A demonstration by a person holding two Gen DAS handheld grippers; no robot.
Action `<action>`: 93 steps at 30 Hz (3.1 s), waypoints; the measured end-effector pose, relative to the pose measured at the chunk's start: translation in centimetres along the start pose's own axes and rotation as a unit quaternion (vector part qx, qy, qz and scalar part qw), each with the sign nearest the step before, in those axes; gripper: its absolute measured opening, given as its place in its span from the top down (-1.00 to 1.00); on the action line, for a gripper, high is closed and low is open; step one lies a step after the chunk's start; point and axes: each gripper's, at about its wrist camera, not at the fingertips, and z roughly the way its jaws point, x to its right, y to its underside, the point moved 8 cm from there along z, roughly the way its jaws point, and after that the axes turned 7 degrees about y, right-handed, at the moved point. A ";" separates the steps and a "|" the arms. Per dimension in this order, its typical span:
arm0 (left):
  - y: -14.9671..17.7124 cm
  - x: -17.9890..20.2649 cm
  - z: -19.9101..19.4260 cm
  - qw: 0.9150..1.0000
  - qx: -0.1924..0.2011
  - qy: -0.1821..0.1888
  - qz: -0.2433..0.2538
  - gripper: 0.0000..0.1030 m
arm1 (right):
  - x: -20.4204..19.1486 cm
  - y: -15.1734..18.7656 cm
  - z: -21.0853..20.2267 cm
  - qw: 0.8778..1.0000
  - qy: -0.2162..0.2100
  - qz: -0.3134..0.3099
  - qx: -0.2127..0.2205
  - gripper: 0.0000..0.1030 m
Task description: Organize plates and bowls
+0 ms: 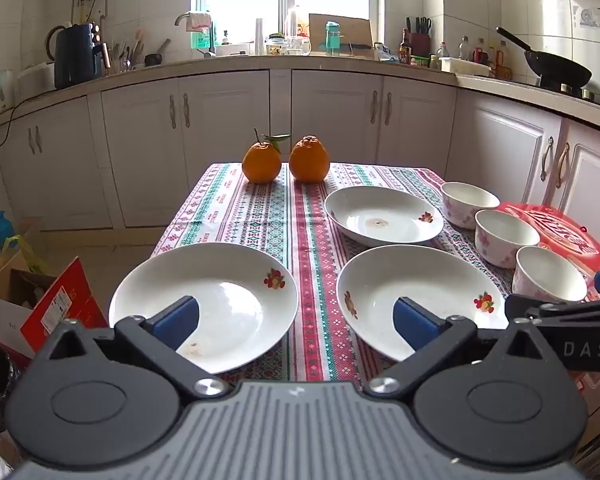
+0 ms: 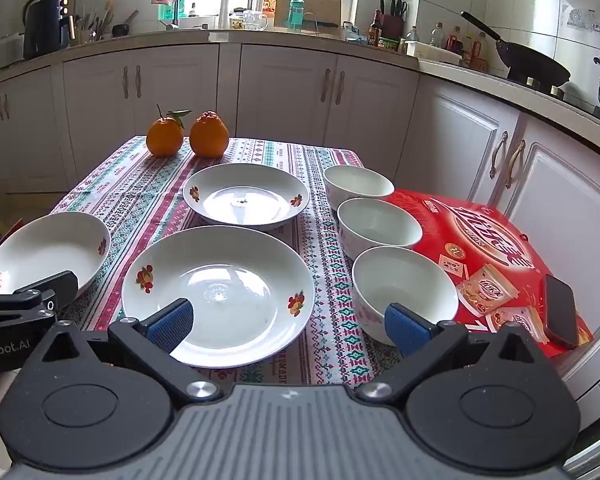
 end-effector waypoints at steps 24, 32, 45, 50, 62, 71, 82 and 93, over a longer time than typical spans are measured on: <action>0.1 0.0 0.2 1.000 -0.007 0.005 -0.014 -0.99 | 0.1 0.0 0.2 1.000 -0.002 0.003 -0.009 -1.00; 0.0 0.0 0.1 1.000 -0.005 0.004 -0.013 -0.99 | 0.1 -0.1 0.2 1.000 -0.001 0.003 -0.009 -1.00; -0.4 -0.1 -0.1 1.000 -0.004 0.006 -0.013 -0.99 | 0.1 -0.3 0.0 1.000 0.002 0.003 -0.009 -1.00; -0.4 0.0 -0.1 1.000 -0.003 0.006 -0.012 -0.99 | 0.1 -0.3 0.0 1.000 0.002 0.004 -0.009 -1.00; -0.4 0.0 -0.2 1.000 -0.002 0.006 -0.012 -0.99 | 0.2 -0.4 -0.1 1.000 0.003 0.003 -0.008 -1.00; -0.5 0.2 -0.1 1.000 0.000 0.013 -0.011 -0.99 | 0.1 -0.2 0.2 1.000 0.007 0.000 -0.011 -1.00; -0.4 0.4 0.3 1.000 -0.004 0.014 -0.006 -0.99 | 0.3 -0.1 0.6 1.000 0.007 0.004 -0.014 -1.00; -0.4 0.1 0.5 1.000 -0.004 0.014 -0.010 -0.99 | -0.1 -0.4 0.7 1.000 0.007 -0.002 -0.013 -1.00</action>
